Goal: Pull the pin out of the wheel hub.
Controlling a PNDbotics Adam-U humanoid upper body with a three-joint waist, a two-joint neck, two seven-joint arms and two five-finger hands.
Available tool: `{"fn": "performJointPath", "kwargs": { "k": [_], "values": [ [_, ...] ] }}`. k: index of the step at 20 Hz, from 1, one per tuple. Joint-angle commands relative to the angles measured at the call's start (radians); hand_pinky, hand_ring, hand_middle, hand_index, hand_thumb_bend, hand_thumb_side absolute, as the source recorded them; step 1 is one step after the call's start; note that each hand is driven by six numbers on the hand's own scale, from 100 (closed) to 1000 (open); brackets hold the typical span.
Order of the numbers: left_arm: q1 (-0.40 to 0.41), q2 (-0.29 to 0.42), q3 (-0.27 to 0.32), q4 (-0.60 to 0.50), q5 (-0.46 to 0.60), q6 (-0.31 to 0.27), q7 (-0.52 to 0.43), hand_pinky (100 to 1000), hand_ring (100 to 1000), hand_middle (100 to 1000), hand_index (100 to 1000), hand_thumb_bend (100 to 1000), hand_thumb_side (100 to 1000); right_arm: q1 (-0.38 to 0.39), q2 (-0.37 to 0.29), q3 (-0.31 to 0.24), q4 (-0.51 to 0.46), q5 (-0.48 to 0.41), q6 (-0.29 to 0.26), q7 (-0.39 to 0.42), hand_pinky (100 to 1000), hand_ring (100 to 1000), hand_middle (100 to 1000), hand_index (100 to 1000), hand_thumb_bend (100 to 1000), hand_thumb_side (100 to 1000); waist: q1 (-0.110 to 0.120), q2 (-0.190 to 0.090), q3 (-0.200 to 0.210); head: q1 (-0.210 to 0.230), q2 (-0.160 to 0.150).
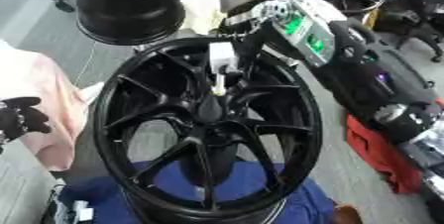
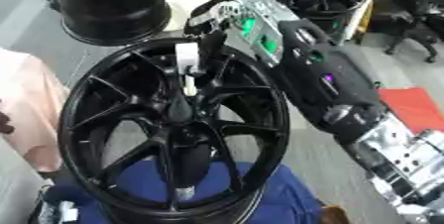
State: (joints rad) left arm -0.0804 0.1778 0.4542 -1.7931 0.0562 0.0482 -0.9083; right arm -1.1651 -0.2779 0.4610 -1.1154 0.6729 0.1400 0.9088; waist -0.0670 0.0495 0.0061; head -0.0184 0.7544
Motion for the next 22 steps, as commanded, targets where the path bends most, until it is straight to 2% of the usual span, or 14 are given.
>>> {"fn": "performJointPath", "kwargs": {
  "k": [1,5,8,12,15,17,21,22],
  "values": [
    [-0.006,0.025,0.007,-0.012,-0.002,0.002,0.001,782,636,629,854,158,723,-0.028,-0.103,-0.049,-0.092,-0.041,0.034,-0.004,508,489,414,569,136,250,0.004,-0.018,-0.005,0.008,0.004],
    [-0.005,0.028,0.012,-0.012,-0.002,0.001,0.001,783,636,629,854,157,723,0.025,-0.227,-0.143,-0.226,-0.085,0.087,-0.066,490,474,402,559,125,234,0.004,-0.016,-0.011,0.017,0.003],
    [-0.007,0.030,0.016,-0.012,0.000,-0.002,0.001,782,636,629,854,156,722,0.109,-0.316,-0.232,-0.312,-0.118,0.114,-0.168,476,463,393,553,115,223,0.005,-0.013,-0.016,0.021,0.001],
    [-0.011,0.032,0.021,-0.011,0.003,-0.007,0.001,783,637,629,853,156,722,0.262,-0.386,-0.354,-0.381,-0.144,0.135,-0.342,461,453,383,547,100,219,0.009,-0.006,-0.020,0.025,-0.001],
    [-0.014,0.031,0.024,-0.010,0.004,-0.011,0.001,782,637,629,853,156,723,0.394,-0.391,-0.449,-0.402,-0.150,0.150,-0.499,470,458,382,549,100,246,0.011,0.000,-0.022,0.024,-0.001],
    [-0.015,0.031,0.025,-0.009,0.004,-0.014,0.001,782,637,629,853,155,723,0.487,-0.370,-0.509,-0.401,-0.151,0.158,-0.616,475,462,383,551,100,265,0.013,0.003,-0.025,0.025,0.001],
    [-0.019,0.027,0.029,-0.008,0.004,-0.017,0.001,783,637,629,853,155,724,0.666,-0.286,-0.615,-0.373,-0.175,0.172,-0.859,508,478,397,562,100,295,0.017,0.012,-0.030,0.027,0.000],
    [-0.020,0.026,0.030,-0.008,0.003,-0.017,0.001,783,637,630,853,155,725,0.711,-0.251,-0.645,-0.362,-0.178,0.180,-0.924,536,505,450,639,100,325,0.018,0.015,-0.033,0.029,0.000]
  ]
}}
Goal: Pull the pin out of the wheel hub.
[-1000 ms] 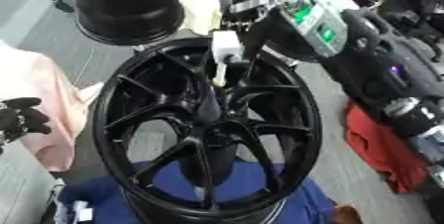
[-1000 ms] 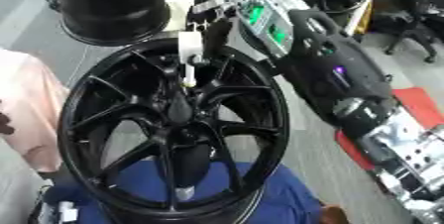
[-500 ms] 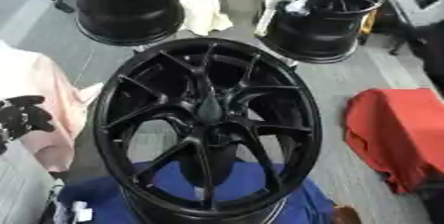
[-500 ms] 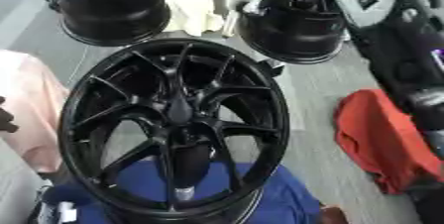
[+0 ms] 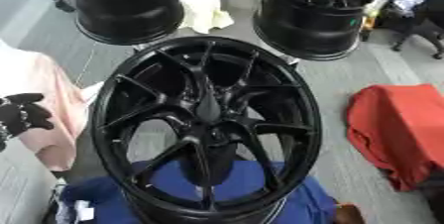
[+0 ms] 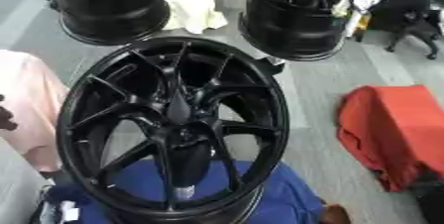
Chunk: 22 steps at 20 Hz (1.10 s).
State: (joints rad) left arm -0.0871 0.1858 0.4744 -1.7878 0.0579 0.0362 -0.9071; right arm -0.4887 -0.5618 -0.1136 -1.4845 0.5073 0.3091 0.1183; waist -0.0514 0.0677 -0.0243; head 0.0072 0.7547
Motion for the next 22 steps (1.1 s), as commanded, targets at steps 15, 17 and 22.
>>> {"fn": "performJointPath", "kwargs": {
  "k": [15,17,22],
  "values": [
    [-0.018,0.009,0.013,-0.011,0.000,-0.010,0.000,783,639,632,853,151,728,0.213,0.327,-0.080,-0.052,-0.006,0.167,-0.790,767,786,835,918,244,455,0.012,0.008,-0.007,0.005,0.000],
    [-0.018,0.007,0.013,-0.011,-0.002,-0.010,0.000,783,639,632,853,151,729,0.217,0.340,-0.054,-0.082,-0.023,0.135,-0.801,741,758,802,902,232,441,0.012,0.010,-0.006,0.003,-0.002],
    [-0.020,0.003,0.012,-0.010,-0.008,-0.007,0.000,783,638,631,851,150,731,0.240,0.366,0.012,-0.111,-0.158,-0.004,-0.851,692,689,735,869,202,411,0.010,0.016,-0.004,0.004,-0.006]
  ]
}}
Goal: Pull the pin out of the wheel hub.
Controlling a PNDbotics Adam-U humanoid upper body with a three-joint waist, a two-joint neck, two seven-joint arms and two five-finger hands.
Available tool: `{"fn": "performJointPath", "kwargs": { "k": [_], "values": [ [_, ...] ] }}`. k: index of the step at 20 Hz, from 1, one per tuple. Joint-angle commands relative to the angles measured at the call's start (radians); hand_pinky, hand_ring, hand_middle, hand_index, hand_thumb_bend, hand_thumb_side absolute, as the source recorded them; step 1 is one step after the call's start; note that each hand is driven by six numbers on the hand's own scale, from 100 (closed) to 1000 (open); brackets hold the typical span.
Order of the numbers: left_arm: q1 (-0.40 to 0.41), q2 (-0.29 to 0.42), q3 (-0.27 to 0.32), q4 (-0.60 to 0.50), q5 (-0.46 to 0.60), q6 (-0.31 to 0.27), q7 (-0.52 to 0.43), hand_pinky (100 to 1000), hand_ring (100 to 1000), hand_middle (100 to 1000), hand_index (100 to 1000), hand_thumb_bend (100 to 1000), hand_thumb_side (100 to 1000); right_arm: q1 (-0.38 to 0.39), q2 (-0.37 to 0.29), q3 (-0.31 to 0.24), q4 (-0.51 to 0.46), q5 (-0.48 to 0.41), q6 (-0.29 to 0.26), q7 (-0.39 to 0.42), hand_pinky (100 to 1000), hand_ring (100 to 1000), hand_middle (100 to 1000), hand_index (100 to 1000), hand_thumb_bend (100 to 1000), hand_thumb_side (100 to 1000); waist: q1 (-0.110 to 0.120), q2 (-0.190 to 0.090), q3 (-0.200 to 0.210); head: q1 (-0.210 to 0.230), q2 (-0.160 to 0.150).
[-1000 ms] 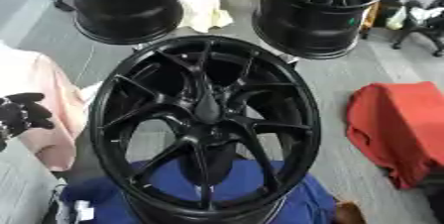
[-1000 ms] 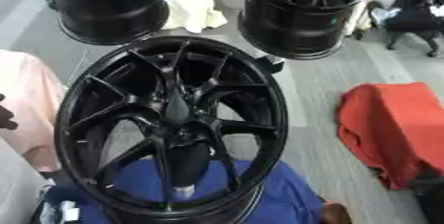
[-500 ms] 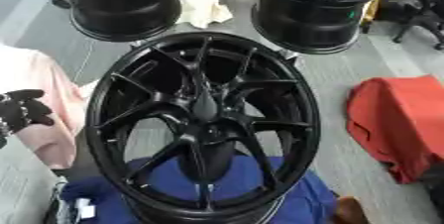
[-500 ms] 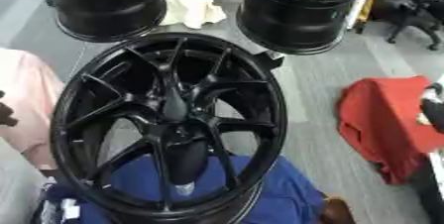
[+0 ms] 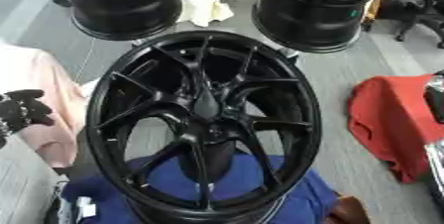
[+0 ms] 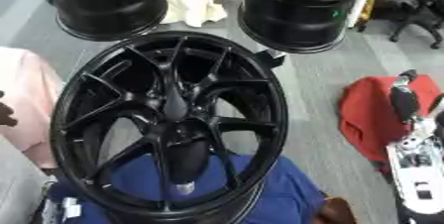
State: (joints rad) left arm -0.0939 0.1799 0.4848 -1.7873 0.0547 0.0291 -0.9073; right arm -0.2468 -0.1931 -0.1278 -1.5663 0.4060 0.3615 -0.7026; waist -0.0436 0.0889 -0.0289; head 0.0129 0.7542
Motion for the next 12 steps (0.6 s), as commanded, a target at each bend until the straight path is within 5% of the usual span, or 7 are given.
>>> {"fn": "performJointPath", "kwargs": {
  "k": [1,6,12],
  "values": [
    [-0.014,0.008,0.001,-0.011,-0.006,0.001,0.000,783,638,631,851,150,732,0.003,0.004,0.037,-0.024,-0.081,-0.084,-0.041,690,684,730,867,198,410,0.002,-0.005,0.001,-0.002,-0.006],
    [-0.014,0.005,0.003,-0.009,-0.011,0.001,0.000,783,638,630,849,148,734,0.022,0.020,0.106,0.012,-0.195,-0.253,-0.072,676,658,703,856,156,414,0.003,0.000,0.000,0.003,-0.017],
    [-0.016,0.000,0.004,-0.002,-0.015,-0.007,0.000,784,640,631,849,144,735,0.031,0.044,0.165,0.055,-0.218,-0.396,-0.041,667,631,668,847,170,415,0.009,0.006,-0.004,0.000,-0.022]
  ]
}}
